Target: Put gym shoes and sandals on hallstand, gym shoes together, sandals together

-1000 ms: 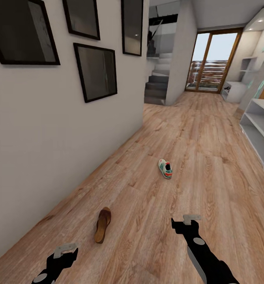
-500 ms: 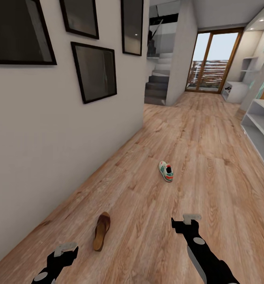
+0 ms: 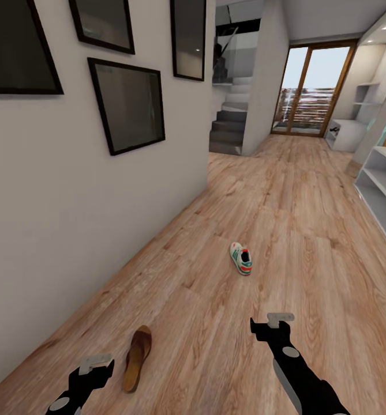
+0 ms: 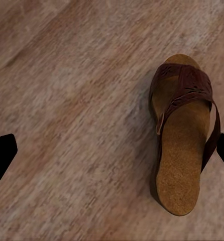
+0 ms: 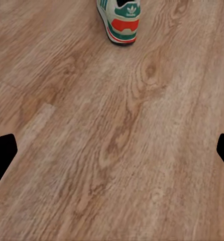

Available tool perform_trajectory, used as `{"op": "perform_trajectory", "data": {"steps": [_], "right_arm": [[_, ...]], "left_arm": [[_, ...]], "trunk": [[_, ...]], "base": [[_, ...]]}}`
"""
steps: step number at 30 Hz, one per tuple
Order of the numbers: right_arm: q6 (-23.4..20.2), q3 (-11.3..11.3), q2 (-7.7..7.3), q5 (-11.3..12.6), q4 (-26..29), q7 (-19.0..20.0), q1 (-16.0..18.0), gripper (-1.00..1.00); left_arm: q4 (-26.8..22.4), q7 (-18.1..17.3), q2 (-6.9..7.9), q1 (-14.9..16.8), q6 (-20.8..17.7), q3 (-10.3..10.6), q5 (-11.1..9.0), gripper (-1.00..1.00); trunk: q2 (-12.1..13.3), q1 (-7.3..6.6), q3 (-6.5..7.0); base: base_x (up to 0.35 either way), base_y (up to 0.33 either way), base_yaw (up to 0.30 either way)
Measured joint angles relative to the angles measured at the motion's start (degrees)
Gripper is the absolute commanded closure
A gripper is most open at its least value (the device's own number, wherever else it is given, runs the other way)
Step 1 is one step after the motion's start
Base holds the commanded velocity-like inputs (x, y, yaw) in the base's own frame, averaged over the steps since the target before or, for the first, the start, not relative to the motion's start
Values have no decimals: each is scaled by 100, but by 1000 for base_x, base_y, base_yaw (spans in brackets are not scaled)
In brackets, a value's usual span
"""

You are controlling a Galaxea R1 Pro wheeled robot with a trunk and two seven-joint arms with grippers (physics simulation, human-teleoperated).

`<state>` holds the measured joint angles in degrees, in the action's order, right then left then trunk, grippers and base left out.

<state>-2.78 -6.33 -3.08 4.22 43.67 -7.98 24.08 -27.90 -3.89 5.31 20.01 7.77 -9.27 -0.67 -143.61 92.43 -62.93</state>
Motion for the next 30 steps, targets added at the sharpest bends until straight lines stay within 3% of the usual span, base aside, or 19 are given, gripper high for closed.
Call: {"op": "perform_trajectory", "data": {"steps": [9,23,30], "right_arm": [[0,-1,1,1,-5,0,2,-100],[-7,4,0,0,-6,0,-3,-100],[-8,7,1,0,-3,-2,-1,-100]], "left_arm": [[0,-8,0,1,1,0,-2,-100],[2,-8,0,2,2,0,3,-100],[0,-17,0,0,1,1,3,-100]], "trunk": [[0,1,0],[0,-2,0],[0,0,0]], "base": [[31,-16,-39],[102,-23,-235],[86,-27,-71]]}}
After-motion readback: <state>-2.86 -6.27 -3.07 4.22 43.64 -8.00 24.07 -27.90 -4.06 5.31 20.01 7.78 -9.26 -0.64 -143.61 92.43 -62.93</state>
